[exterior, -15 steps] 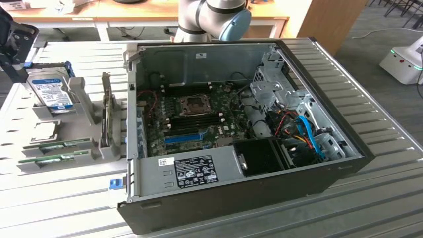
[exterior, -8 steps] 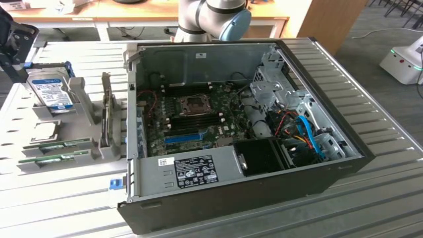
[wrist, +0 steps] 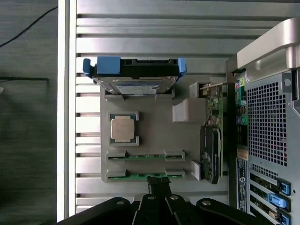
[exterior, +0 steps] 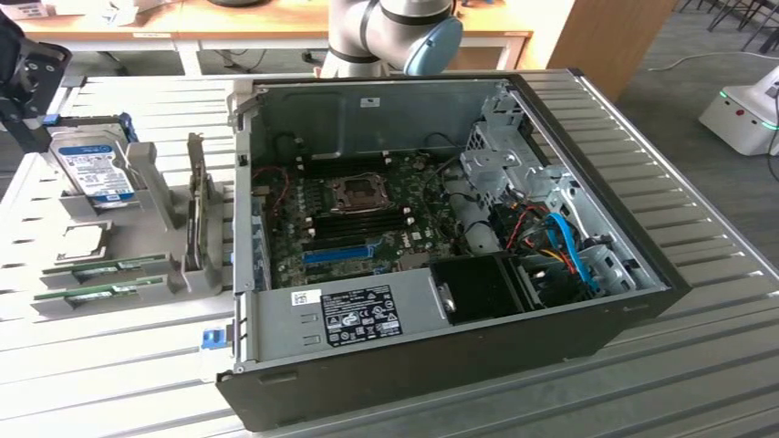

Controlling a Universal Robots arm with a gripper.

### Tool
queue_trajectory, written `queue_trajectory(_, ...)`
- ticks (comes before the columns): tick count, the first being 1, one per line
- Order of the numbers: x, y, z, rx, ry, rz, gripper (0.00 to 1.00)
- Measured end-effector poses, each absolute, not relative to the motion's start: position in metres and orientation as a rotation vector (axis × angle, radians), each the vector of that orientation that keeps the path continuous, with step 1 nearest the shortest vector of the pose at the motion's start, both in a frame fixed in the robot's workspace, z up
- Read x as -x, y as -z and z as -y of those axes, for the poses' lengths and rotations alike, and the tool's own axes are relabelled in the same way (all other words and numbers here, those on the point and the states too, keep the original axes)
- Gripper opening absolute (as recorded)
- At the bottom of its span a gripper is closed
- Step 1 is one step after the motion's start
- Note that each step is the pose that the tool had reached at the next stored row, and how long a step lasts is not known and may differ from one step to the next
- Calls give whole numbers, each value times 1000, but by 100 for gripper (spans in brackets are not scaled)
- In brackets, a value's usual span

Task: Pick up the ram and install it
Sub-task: 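Pick up the ram and move it above insertion slot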

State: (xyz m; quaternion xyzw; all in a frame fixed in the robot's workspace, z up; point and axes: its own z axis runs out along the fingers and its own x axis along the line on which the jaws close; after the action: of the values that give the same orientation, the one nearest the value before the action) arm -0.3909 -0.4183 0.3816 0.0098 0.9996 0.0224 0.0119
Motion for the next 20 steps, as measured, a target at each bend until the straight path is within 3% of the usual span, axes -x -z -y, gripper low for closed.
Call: queue_trajectory(20, 391, -381, 418, 373, -75, -3101, 11)
